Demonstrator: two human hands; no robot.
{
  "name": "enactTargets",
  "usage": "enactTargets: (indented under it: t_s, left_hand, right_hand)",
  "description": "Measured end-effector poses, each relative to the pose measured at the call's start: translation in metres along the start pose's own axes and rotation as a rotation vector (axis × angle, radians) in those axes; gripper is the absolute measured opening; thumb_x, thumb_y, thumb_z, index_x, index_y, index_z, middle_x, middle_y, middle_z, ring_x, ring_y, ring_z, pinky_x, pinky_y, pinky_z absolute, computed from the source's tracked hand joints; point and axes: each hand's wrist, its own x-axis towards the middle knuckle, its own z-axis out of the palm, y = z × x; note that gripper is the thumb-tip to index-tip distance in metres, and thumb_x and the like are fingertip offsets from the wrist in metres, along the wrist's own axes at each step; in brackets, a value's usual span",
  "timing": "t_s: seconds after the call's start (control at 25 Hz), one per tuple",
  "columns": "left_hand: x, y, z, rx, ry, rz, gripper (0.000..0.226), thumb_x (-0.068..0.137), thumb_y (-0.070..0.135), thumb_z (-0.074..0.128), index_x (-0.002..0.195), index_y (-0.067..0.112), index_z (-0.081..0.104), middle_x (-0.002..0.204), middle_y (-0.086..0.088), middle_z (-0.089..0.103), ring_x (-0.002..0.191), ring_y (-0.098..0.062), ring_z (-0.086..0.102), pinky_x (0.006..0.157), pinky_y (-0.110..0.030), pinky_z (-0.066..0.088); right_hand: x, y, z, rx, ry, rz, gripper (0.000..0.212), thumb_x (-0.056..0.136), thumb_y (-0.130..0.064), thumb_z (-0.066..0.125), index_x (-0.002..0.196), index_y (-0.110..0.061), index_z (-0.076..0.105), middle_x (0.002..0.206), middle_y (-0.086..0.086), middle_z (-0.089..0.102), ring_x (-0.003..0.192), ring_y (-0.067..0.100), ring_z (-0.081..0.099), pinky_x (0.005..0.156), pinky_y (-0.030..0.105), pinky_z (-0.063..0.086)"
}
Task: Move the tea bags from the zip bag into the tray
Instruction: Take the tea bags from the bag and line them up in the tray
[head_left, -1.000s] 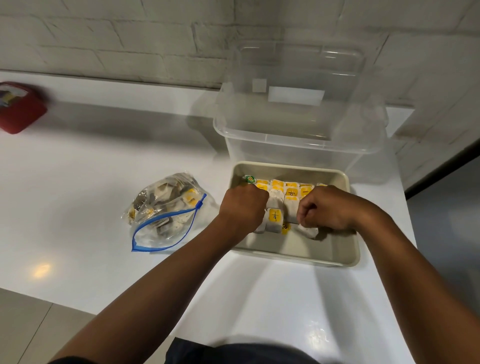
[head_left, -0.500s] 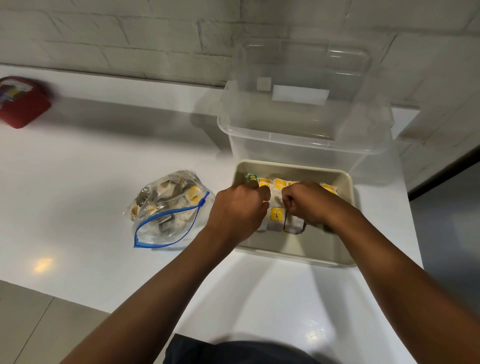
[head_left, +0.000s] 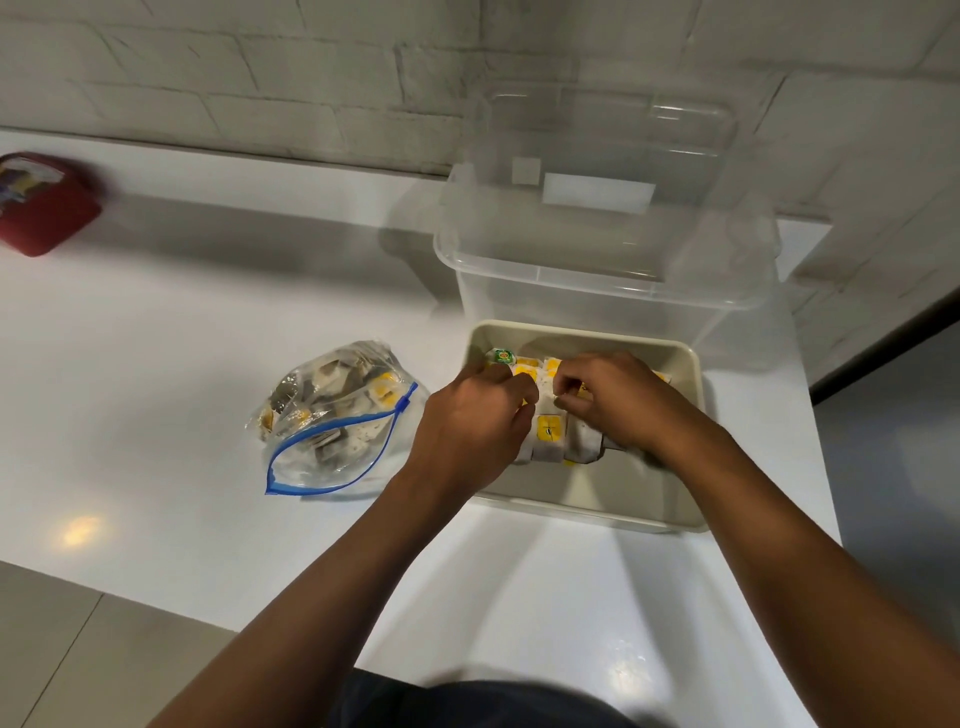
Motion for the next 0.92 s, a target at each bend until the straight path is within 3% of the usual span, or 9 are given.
enactTargets:
  t_s: [0.12,0.24,0.4,0.6,0.8,0.92]
  left_hand:
    - [-0.009,0.002,-0.011,-0.074,0.058,-0.036,0.012,0.091,0.029,0.058,0.094,0.030,0.069,0.091,0.008,0.067,0.084,-0.019,0.059,0.057,-0.023,0.034]
    - [-0.026,0.001,-0.027,-0.149,0.090,-0.064,0.013,0.091,0.029,0.056,0.095,0.026,0.068,0.085,0.005,0.064,0.075,-0.020,0.059,0.056,-0.028,0.043]
    - [-0.057,-0.015,-0.044,-0.240,0.077,-0.177,0.009,0.092,0.030,0.056,0.092,0.027,0.065,0.082,0.008,0.063,0.070,-0.014,0.061,0.060,-0.036,0.049]
    - [-0.097,-0.049,-0.053,-0.322,0.146,-0.380,0.009,0.090,0.019,0.066,0.091,0.027,0.069,0.086,0.013,0.068,0.076,-0.007,0.063,0.067,-0.031,0.054]
    - [-0.119,-0.080,-0.062,-0.306,0.121,-0.519,0.029,0.097,0.014,0.055,0.121,0.024,0.067,0.106,0.006,0.072,0.086,-0.016,0.065,0.074,-0.017,0.038]
    - [-0.119,-0.100,-0.062,-0.423,-0.019,-0.618,0.041,0.099,0.007,0.045,0.135,0.023,0.056,0.114,0.002,0.067,0.104,-0.021,0.063,0.073,-0.011,0.033]
  right_hand:
    - [-0.011,-0.021,-0.011,0.130,0.102,-0.023,0.007,0.087,-0.021,0.065,0.081,-0.026,0.066,0.074,-0.015,0.063,0.067,0.000,0.055,0.067,0.025,0.047]
    - [-0.024,-0.056,-0.015,0.222,0.176,-0.054,0.009,0.087,-0.017,0.065,0.085,-0.023,0.070,0.066,-0.020,0.053,0.062,0.003,0.049,0.061,0.011,0.036]
    - [-0.025,-0.097,0.004,0.237,0.155,-0.102,0.012,0.088,-0.015,0.060,0.092,-0.023,0.069,0.075,-0.012,0.059,0.066,0.003,0.044,0.062,0.022,0.036]
    - [-0.018,-0.148,0.038,0.305,0.123,-0.101,0.018,0.090,-0.018,0.058,0.101,-0.018,0.072,0.087,-0.002,0.072,0.077,0.015,0.063,0.073,0.030,0.050]
    - [-0.003,-0.196,0.065,0.221,0.050,-0.137,0.025,0.094,-0.016,0.051,0.112,-0.018,0.068,0.106,0.005,0.071,0.099,0.025,0.063,0.086,0.036,0.049]
    - [0.015,-0.217,0.086,0.205,-0.053,-0.124,0.030,0.093,-0.008,0.047,0.117,-0.011,0.063,0.115,0.009,0.065,0.106,0.028,0.060,0.085,0.031,0.047]
